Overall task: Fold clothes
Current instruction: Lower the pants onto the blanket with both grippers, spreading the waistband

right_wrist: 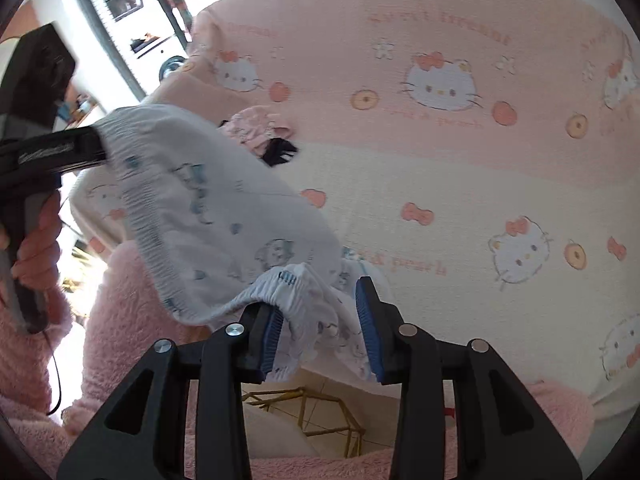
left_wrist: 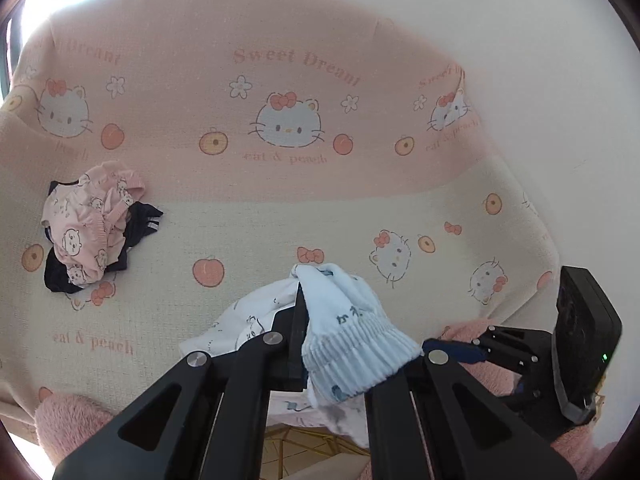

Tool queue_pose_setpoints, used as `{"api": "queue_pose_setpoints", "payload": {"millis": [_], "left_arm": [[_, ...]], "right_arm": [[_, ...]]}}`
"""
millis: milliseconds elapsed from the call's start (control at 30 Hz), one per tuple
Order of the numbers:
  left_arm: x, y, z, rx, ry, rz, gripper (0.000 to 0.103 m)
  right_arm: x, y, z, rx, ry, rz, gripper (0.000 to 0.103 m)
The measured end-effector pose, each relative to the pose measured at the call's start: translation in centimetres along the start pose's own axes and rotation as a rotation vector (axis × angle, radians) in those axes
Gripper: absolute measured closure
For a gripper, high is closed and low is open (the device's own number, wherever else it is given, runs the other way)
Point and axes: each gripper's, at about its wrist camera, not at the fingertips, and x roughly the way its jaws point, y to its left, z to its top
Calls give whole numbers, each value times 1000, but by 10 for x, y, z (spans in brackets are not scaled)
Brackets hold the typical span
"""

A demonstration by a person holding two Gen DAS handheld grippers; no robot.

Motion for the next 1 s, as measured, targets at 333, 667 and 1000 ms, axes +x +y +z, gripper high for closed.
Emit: {"api": "queue_pose_setpoints", "payload": {"millis": [333,667,1000], "left_arm": [[13,13,-15,-67,38,8,98],[14,18,-31,-28,67,40,97],[84,53,-78,-28,242,198,91]], "right_arm": [[0,23,-16,-68,29,69,48],[74,12,5,-72,17,-293,87],[-33,1,39,37,-277,-530,92]]}}
